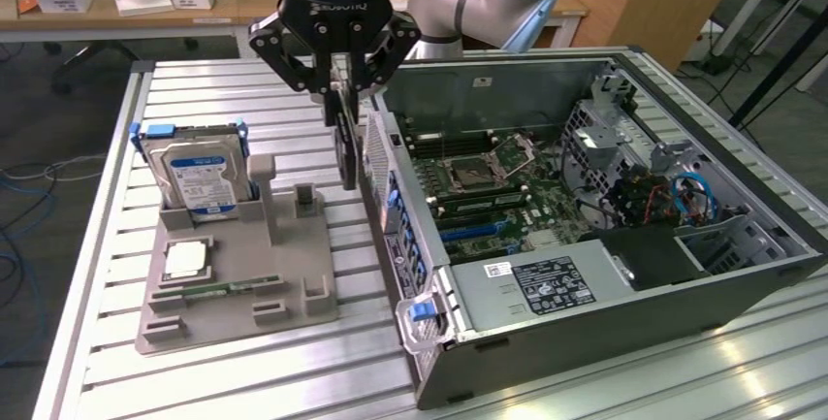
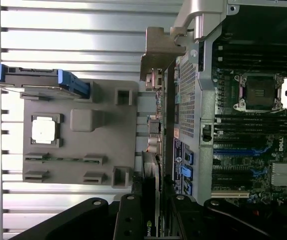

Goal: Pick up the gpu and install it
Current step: 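Pick up the gpu and move the gpu toward the slot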

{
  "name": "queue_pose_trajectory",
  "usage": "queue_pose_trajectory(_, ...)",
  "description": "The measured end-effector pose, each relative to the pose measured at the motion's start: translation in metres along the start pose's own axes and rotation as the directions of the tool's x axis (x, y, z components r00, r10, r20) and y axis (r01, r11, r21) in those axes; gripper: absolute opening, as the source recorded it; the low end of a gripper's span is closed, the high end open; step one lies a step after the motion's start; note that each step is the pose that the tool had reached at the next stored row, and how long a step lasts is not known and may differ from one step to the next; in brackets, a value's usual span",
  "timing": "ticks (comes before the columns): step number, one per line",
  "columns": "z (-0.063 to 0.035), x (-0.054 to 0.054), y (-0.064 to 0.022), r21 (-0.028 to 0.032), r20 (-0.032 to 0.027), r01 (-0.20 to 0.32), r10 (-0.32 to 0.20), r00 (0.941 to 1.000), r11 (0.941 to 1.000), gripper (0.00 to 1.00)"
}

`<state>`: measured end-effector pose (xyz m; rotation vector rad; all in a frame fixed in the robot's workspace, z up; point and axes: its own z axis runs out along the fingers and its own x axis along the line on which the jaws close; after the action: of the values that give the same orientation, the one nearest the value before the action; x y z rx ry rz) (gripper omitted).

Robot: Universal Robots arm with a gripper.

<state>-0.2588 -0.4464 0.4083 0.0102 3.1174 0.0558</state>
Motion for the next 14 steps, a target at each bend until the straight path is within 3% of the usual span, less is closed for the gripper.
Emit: queue_pose_trajectory(14, 0.0004, -0.015, 0.0002, 0.0, 0.0, 0.0, 0.0, 1.0, 1.0, 0.26)
